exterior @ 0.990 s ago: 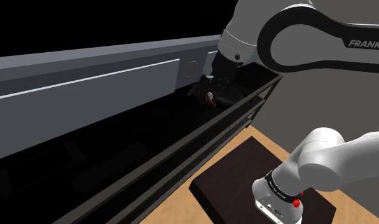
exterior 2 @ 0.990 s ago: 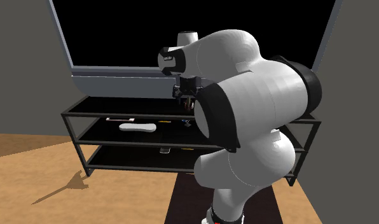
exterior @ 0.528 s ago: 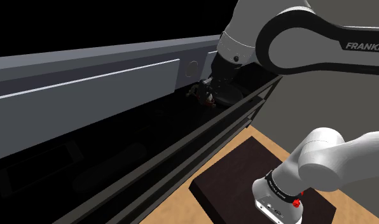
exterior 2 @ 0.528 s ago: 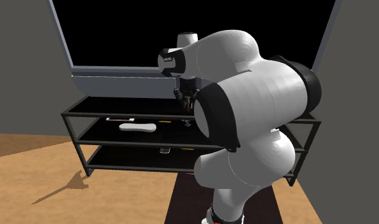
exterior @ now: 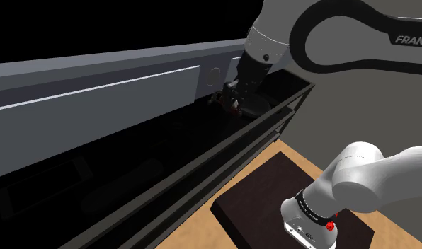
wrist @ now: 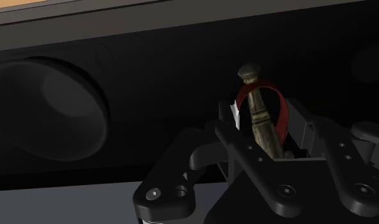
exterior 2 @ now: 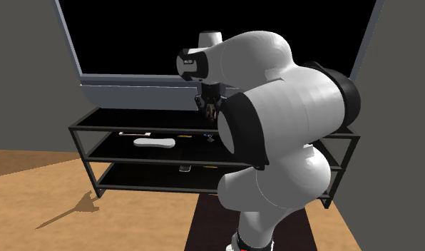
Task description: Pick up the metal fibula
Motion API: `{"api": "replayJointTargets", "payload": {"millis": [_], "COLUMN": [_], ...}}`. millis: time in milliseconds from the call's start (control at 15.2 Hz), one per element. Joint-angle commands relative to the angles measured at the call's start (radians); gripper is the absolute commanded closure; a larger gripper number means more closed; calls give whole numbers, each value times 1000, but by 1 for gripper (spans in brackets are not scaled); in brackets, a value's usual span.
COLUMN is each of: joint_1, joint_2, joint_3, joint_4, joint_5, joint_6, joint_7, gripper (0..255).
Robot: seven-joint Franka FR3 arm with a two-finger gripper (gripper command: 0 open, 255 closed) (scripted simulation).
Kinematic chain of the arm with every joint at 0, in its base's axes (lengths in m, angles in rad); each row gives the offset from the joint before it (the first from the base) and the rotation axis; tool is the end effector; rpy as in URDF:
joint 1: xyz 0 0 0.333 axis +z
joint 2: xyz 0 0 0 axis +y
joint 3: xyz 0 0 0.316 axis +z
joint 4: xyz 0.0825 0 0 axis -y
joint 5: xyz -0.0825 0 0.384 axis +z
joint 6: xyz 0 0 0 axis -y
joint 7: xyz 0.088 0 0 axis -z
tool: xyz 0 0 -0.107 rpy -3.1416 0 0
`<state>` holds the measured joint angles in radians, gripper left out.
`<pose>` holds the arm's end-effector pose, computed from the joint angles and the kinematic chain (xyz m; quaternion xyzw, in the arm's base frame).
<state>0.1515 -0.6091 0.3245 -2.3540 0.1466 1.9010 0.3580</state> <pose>0.3341 0.2049 0.5476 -0.9974 -0.0182 -0.0697 0.0062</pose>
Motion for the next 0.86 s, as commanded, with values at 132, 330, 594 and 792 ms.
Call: {"api": "replayJointTargets", "payload": {"millis": [132,330,594,792], "joint_1": [-3,-5,-9,-10], "joint_2": [-1,3,12,15], "joint_3": [-7,-12,-17,-18], "joint_4": [52,95,154,172], "joint_5": [-5,-9,-15,-17], "joint_6": [-53,-92,-143,-158], "joint_7": [0,0,0,1], "gripper": [255,255,255,255]}}
